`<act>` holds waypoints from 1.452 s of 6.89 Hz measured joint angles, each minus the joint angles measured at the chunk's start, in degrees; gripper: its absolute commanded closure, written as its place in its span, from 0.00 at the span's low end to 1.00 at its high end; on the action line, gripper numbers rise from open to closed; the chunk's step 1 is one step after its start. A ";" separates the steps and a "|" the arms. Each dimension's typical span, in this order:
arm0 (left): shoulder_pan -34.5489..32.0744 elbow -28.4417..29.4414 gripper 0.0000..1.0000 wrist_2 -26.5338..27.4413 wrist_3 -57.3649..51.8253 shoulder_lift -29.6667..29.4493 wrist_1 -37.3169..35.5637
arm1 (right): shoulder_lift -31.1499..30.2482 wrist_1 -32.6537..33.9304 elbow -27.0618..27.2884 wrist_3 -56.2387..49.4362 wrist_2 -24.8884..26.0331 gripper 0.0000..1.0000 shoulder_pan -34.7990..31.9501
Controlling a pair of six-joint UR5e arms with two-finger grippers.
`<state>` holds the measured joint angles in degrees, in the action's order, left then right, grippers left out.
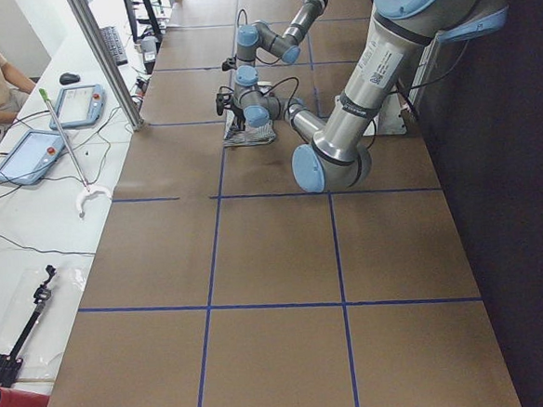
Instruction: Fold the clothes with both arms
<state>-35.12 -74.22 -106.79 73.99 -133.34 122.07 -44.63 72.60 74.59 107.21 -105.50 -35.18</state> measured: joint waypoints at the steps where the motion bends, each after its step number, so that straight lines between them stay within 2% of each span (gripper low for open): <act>1: -1.25 3.77 1.00 0.01 -1.01 -1.57 2.24 | 2.69 -1.38 -4.36 -0.83 -0.40 1.00 -2.08; 2: -2.95 7.93 1.00 0.01 -1.81 -3.32 5.13 | 5.03 -3.18 -8.31 -1.55 -1.44 1.00 -4.58; 4: -6.42 11.14 1.00 -0.17 -3.97 -4.95 7.32 | 6.86 -4.42 -12.01 -3.56 -3.80 1.00 -8.20; 6: -10.59 9.78 1.00 -4.61 -5.92 -3.57 7.34 | 6.14 -4.45 -12.10 -7.91 -8.49 1.00 -12.41; 7: -13.90 6.26 1.00 -8.54 -8.95 0.05 7.15 | 3.66 -4.32 -10.79 -12.63 -11.97 1.00 -15.46; 8: -17.73 1.55 1.00 -11.46 -13.03 5.43 7.03 | -0.15 -4.18 -8.41 -19.55 -15.21 0.71 -18.60; 9: -21.84 -2.20 1.00 -13.34 -18.43 10.66 6.98 | -5.15 -4.00 -5.59 -28.65 -18.67 0.01 -22.38; 10: -25.88 -4.06 1.00 -14.26 -25.10 14.63 6.94 | -10.11 -3.92 -3.16 -37.30 -21.37 0.00 -26.35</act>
<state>-61.01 -78.28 -121.05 48.89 -118.70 129.01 -54.74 68.68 71.43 69.92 -126.86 -61.53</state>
